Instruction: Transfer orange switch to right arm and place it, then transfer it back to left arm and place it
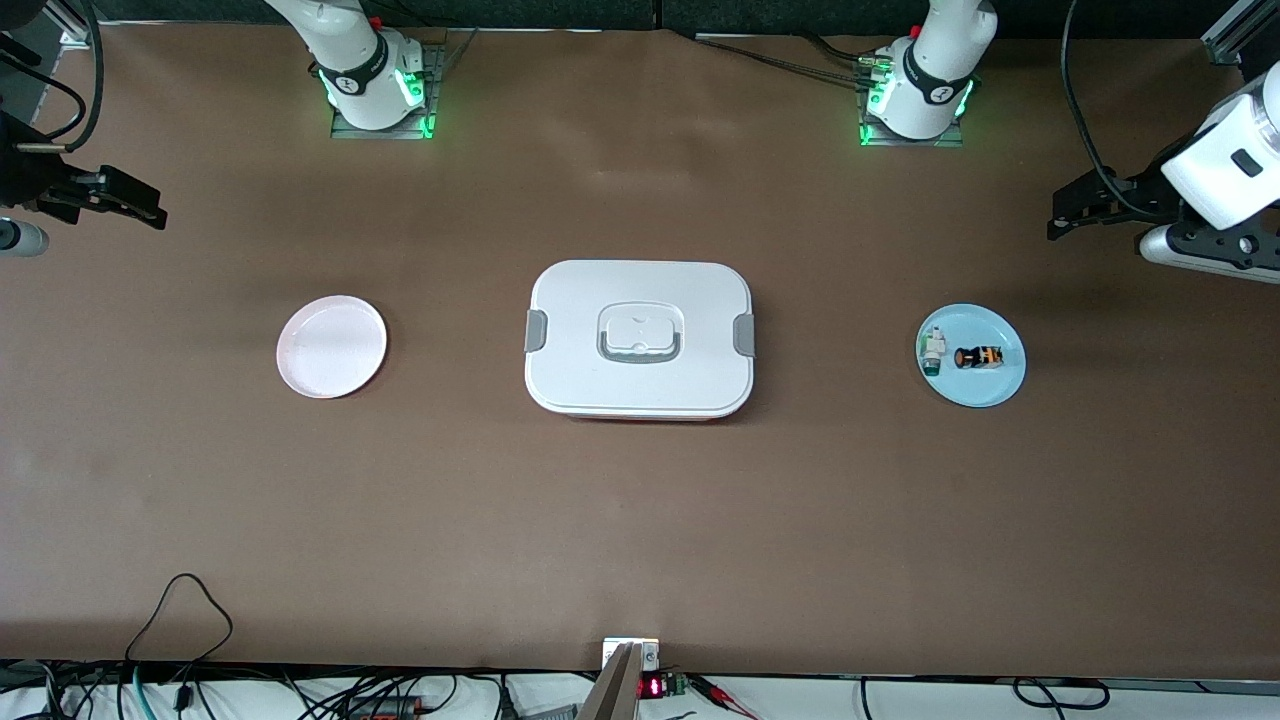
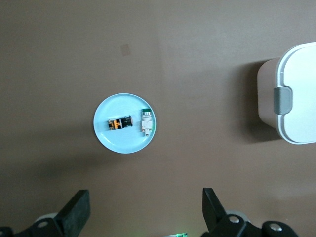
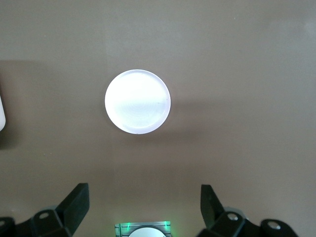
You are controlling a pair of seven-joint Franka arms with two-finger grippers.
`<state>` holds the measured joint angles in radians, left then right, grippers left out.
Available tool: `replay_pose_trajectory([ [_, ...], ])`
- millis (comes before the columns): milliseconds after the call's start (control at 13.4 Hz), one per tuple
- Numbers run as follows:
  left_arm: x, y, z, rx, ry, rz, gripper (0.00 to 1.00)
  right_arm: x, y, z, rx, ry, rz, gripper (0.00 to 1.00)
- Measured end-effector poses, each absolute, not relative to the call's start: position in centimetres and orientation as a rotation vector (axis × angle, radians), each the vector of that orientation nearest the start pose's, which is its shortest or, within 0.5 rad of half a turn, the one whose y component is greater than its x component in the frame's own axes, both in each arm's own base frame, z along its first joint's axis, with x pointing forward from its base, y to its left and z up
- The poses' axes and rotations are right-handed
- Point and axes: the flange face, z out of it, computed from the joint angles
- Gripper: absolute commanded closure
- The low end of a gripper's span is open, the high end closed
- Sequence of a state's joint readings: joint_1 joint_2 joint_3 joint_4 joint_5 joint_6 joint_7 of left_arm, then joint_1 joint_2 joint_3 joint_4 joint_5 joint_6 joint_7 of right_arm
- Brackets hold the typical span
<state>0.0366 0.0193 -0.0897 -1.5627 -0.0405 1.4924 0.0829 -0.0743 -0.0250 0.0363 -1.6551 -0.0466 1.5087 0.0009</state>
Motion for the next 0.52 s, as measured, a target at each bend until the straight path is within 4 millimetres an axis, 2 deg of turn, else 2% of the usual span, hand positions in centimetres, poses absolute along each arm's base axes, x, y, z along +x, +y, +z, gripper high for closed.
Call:
replay_pose_trajectory([
  [521,55.15,-3.13,61.23,-3.161,0.215,0.128,0.00,53.66,-2.53,59.38,-3.180,0.061,0.195,0.00],
])
